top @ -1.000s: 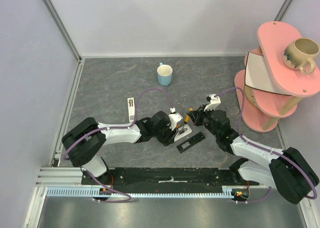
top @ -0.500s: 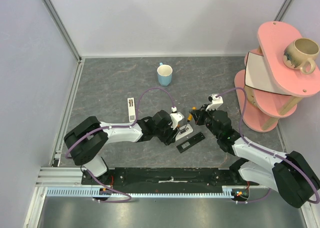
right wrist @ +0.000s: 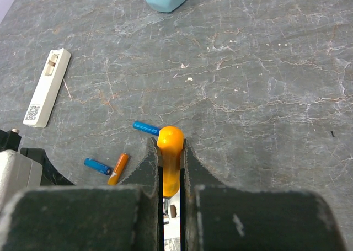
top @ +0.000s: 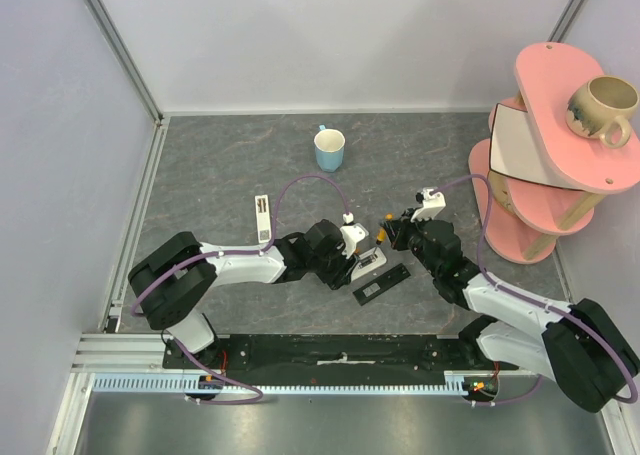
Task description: Unload the batteries from the remote control
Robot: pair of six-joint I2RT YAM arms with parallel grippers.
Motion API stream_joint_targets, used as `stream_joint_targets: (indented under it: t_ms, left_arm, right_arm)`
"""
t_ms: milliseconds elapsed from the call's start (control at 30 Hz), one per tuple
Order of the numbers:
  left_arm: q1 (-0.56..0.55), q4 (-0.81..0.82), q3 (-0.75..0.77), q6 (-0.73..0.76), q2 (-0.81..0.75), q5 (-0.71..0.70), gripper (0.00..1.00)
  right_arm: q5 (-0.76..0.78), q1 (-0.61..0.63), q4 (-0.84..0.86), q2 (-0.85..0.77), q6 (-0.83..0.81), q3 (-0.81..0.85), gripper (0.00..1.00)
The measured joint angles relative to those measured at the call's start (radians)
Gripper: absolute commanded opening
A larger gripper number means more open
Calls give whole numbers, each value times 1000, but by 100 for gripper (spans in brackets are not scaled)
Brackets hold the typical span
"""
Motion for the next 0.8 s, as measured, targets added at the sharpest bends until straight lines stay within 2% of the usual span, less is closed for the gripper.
stream_joint_targets:
  t_ms: [267,533,800]
  left_arm:
    - [0,0,0,0,0,-1,26]
    - [0,-10,4,0,1,-2,3]
    - [0,-33,11,0,1,-4,2]
  right_arm:
    - [-24,0,37,28,3,0,0]
    - [-79,-18,151,60,30,-39,0]
    - [-134,-40,340,148,93,-79,0]
